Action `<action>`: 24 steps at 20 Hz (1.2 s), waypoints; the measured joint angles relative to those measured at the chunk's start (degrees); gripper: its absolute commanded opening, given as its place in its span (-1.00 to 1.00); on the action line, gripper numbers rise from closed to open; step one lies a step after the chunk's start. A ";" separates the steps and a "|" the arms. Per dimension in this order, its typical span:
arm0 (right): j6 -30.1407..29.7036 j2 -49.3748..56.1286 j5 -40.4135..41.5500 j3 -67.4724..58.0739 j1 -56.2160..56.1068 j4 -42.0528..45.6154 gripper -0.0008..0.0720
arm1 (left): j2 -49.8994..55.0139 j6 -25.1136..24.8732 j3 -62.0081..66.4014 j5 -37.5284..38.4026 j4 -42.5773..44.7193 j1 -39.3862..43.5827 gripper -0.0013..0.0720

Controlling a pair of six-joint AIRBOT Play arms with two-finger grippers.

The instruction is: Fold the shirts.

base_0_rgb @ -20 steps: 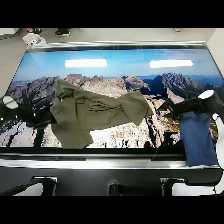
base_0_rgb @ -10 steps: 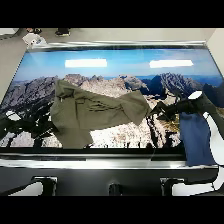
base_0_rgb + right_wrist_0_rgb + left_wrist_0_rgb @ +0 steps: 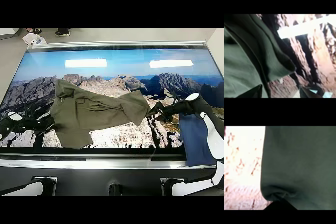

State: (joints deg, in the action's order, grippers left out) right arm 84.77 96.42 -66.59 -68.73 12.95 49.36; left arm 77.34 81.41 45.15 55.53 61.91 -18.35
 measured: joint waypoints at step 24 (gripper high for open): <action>7.32 -36.24 2.08 -31.80 0.02 18.71 -0.88 | -30.01 2.25 52.43 6.45 3.34 -0.66 -0.90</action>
State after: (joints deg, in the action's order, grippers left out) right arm 92.09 60.18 -64.51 -100.53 12.97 68.07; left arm 47.33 83.66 97.58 61.98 65.25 -19.00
